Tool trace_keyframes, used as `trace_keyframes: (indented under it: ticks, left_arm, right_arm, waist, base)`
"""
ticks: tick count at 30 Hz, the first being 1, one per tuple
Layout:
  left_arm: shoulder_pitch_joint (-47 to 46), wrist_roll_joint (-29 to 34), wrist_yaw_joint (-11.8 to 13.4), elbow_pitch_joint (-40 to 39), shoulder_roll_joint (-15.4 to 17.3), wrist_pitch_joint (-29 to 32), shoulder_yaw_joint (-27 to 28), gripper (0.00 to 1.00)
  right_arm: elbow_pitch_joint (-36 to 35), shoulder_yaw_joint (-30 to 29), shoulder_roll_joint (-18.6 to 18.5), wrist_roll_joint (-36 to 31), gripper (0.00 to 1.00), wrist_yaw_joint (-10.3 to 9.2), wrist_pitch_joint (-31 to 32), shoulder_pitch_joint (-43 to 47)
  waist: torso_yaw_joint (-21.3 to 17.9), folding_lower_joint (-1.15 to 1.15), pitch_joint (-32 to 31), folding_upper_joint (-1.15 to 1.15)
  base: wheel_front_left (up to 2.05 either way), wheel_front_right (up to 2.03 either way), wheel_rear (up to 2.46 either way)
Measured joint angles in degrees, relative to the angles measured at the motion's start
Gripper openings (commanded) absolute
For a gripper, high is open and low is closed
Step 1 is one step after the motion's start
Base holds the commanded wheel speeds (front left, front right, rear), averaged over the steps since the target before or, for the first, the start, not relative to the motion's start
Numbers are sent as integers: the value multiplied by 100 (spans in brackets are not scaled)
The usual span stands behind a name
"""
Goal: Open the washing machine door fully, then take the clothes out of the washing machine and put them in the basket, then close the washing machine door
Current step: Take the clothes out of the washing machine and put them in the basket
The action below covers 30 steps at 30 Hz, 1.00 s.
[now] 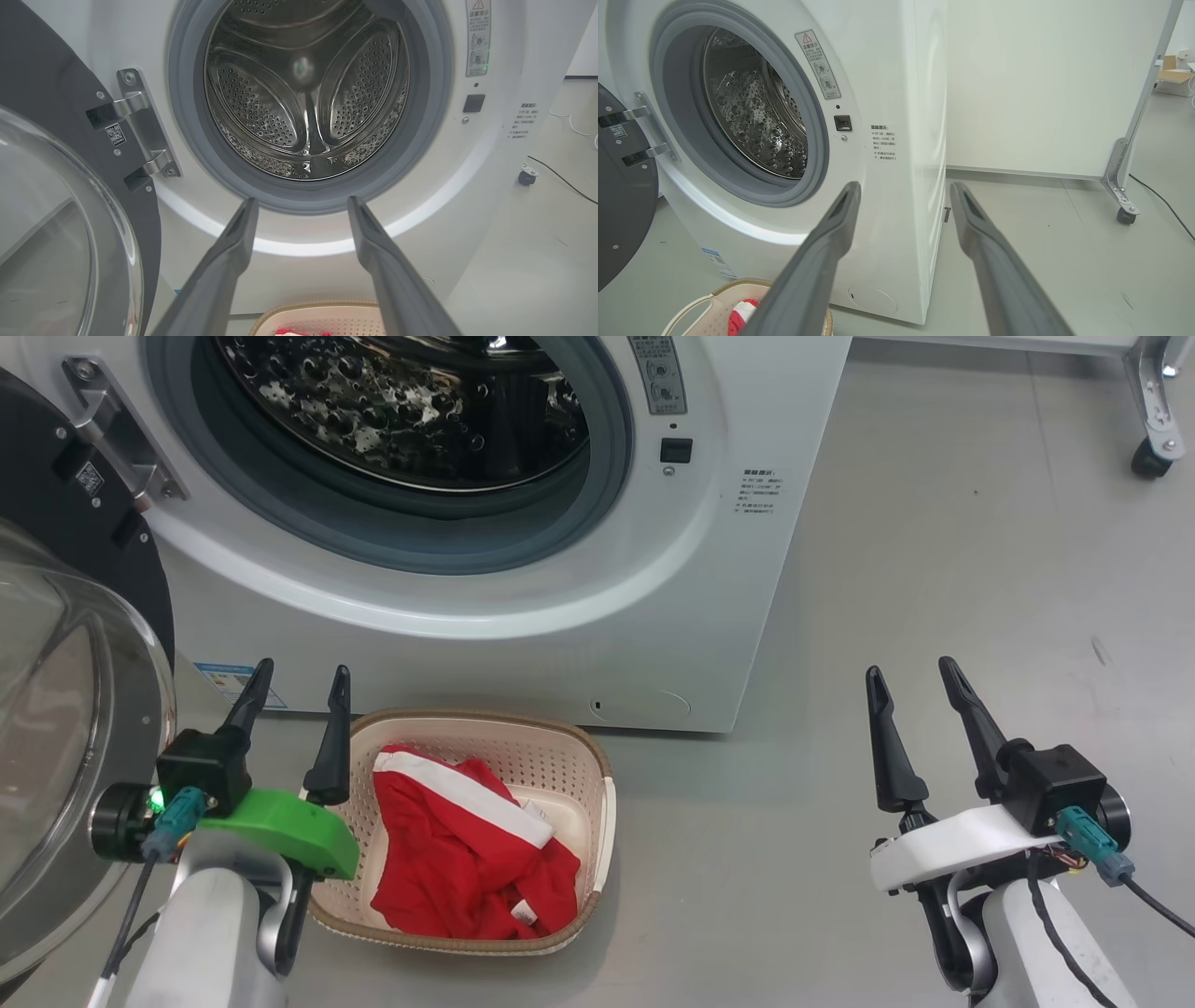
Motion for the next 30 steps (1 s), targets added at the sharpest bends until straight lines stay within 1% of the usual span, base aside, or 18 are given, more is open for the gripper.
trace_keyframes:
  ticks: [3,9,12,16,30]
  left_arm:
    - [204,1,51,-232,-3,0,37,100]
    - [542,2,68,-560,-18,0,45,100]
    - [682,10,68,-681,-21,0,44,100]
    - [846,47,76,-856,-22,0,58,100]
    - [1093,141,91,-1252,-27,0,37,100]
  right_arm:
    - [-18,-23,3,0,100,-1,0,45]
    - [-103,-100,4,-1,100,-1,0,143]
    - [-157,-181,8,-21,100,-54,0,143]
    - [-194,-221,9,-26,100,-59,0,143]
    - [-254,-222,20,-29,100,-58,0,253]
  waist:
    - [19,0,-82,0]
    - [-5,0,-122,0]
    - [-25,0,-132,0]
    - [-67,0,-165,0]
    - [-182,0,-278,0]
  base:
    - [0,0,0]
    - [0,0,0]
    - [0,0,0]
    - [0,0,0]
    - [0,0,0]
